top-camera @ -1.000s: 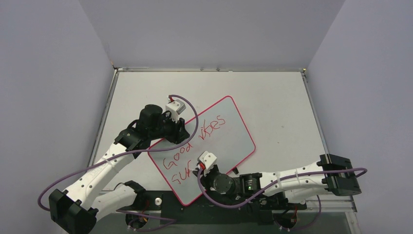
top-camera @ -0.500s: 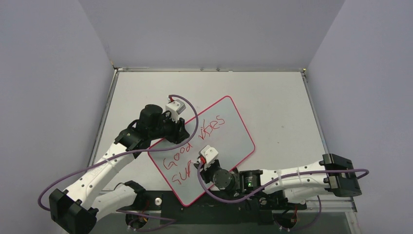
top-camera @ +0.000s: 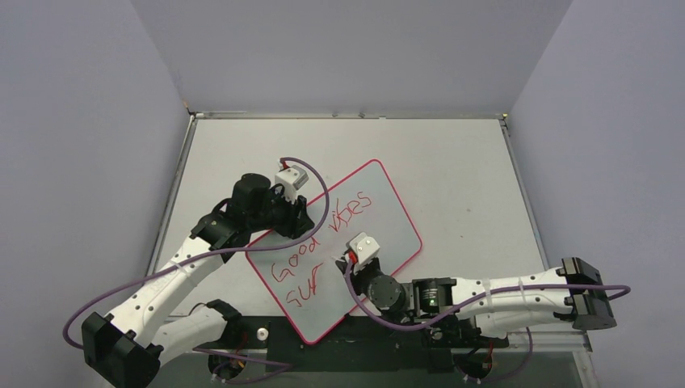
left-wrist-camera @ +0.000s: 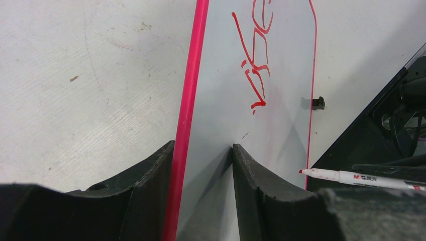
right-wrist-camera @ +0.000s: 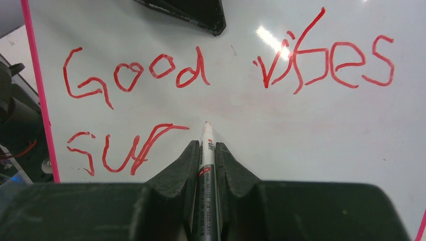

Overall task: Write a sentence on the whiteboard
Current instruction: Write a sentence on the whiteboard stand.

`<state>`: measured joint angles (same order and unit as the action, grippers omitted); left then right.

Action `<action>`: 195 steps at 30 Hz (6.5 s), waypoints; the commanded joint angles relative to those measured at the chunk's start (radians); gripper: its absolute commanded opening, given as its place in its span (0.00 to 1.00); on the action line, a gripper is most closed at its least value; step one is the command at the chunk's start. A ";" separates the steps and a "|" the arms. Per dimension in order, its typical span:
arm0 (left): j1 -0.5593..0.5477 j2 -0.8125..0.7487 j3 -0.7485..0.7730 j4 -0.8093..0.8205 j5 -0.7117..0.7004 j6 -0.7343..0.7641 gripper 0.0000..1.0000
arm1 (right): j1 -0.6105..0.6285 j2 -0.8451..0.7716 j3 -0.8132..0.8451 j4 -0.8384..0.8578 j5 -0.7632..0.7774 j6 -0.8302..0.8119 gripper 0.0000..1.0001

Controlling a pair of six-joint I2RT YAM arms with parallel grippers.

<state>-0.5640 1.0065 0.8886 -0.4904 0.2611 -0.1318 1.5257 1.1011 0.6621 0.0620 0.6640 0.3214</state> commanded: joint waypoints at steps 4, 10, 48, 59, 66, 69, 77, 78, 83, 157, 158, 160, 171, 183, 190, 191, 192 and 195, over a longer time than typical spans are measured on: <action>-0.002 0.001 0.019 0.019 -0.086 0.044 0.00 | 0.002 -0.055 0.026 -0.001 0.039 -0.034 0.00; -0.003 0.008 0.022 0.019 -0.084 0.046 0.00 | 0.000 -0.046 0.001 0.045 0.013 -0.047 0.00; -0.004 0.012 0.024 0.012 -0.089 0.052 0.00 | -0.004 0.093 -0.082 0.107 -0.040 0.032 0.00; -0.004 0.010 0.023 0.013 -0.087 0.052 0.00 | 0.081 0.069 -0.105 0.044 0.028 0.102 0.00; -0.005 0.010 0.023 0.013 -0.089 0.052 0.00 | 0.084 0.070 -0.086 0.039 0.049 0.091 0.00; -0.006 0.009 0.024 0.013 -0.091 0.052 0.00 | 0.079 0.079 -0.071 0.037 0.055 0.076 0.00; -0.007 0.008 0.024 0.012 -0.091 0.052 0.00 | 0.053 0.089 -0.034 0.034 0.053 0.041 0.00; -0.007 0.007 0.024 0.012 -0.093 0.052 0.00 | 0.050 0.089 -0.032 0.035 0.053 0.038 0.00; -0.007 0.007 0.023 0.011 -0.092 0.052 0.00 | 0.038 0.090 -0.021 0.038 0.052 0.017 0.00; -0.015 -0.051 0.020 0.025 -0.054 0.047 0.00 | -0.145 -0.296 -0.105 0.029 -0.095 -0.063 0.00; -0.016 -0.049 0.022 0.024 -0.052 0.047 0.00 | -0.145 -0.300 -0.110 0.039 -0.097 -0.065 0.00; -0.015 -0.044 0.024 0.020 -0.046 0.047 0.00 | -0.145 -0.310 -0.126 0.059 -0.100 -0.065 0.00; -0.016 -0.060 0.025 0.017 -0.053 0.048 0.00 | -0.146 -0.319 -0.176 0.128 -0.099 -0.062 0.00; -0.015 -0.082 0.025 0.021 -0.044 0.047 0.00 | -0.144 -0.221 -0.078 0.055 0.093 0.111 0.00; -0.016 -0.082 0.024 0.021 -0.051 0.047 0.00 | -0.136 -0.231 -0.134 0.140 -0.086 -0.028 0.00; -0.015 -0.079 0.024 0.021 -0.052 0.047 0.00 | -0.135 -0.232 -0.135 0.139 -0.091 -0.038 0.00; -0.015 -0.079 0.024 0.021 -0.053 0.047 0.00 | -0.134 -0.230 -0.129 0.124 -0.091 -0.040 0.00; -0.016 -0.076 0.025 0.021 -0.055 0.049 0.00 | -0.124 -0.219 -0.116 0.089 -0.088 -0.050 0.00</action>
<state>-0.5812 0.9520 0.8886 -0.5278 0.2405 -0.1200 1.3888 0.8864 0.5373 0.1394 0.6037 0.3084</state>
